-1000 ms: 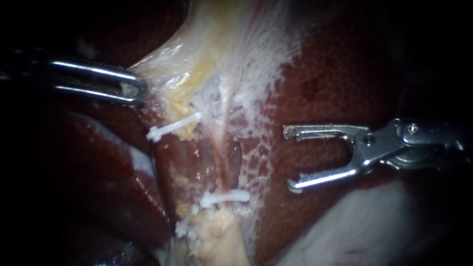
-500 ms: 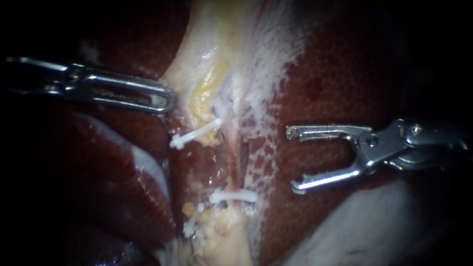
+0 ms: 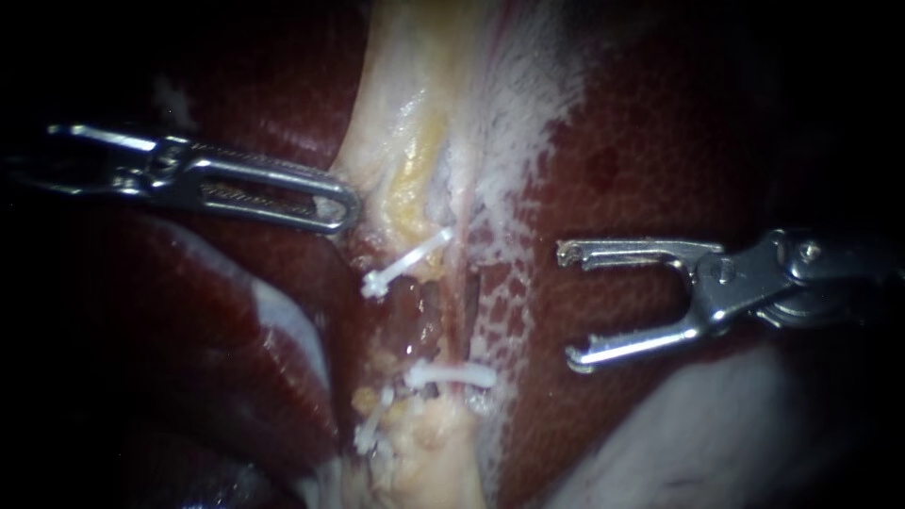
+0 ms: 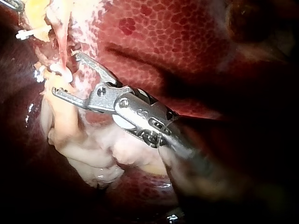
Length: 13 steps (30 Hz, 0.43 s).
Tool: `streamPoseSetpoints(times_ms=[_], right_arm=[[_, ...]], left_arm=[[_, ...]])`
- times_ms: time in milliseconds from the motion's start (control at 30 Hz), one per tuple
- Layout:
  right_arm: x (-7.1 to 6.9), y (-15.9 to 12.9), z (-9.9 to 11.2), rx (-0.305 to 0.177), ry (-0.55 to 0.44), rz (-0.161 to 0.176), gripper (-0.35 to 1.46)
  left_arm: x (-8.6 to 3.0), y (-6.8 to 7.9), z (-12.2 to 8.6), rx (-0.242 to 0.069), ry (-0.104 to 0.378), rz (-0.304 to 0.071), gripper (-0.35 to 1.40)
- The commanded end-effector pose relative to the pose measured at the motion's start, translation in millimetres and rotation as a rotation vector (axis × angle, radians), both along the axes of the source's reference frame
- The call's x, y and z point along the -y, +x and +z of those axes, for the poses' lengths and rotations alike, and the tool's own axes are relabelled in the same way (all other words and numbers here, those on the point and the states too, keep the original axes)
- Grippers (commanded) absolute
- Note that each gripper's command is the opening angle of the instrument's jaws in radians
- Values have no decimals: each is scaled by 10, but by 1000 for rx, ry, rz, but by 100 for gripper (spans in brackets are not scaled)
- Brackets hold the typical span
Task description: Going back first clip right tube
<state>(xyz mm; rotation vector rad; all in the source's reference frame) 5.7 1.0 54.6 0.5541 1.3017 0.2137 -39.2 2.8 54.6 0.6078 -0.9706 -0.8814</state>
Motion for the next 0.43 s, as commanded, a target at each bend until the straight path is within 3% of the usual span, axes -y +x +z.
streamPoseSetpoints(times_ms=[33, 433], right_arm=[[0, 0, 0, 0, 0, 0, 60], [1, 0, -1, 0, 0, 0, 60]], left_arm=[[0, 0, -1, 0, 0, 1, -35], [0, 0, -1, -2, 0, 2, -35]])
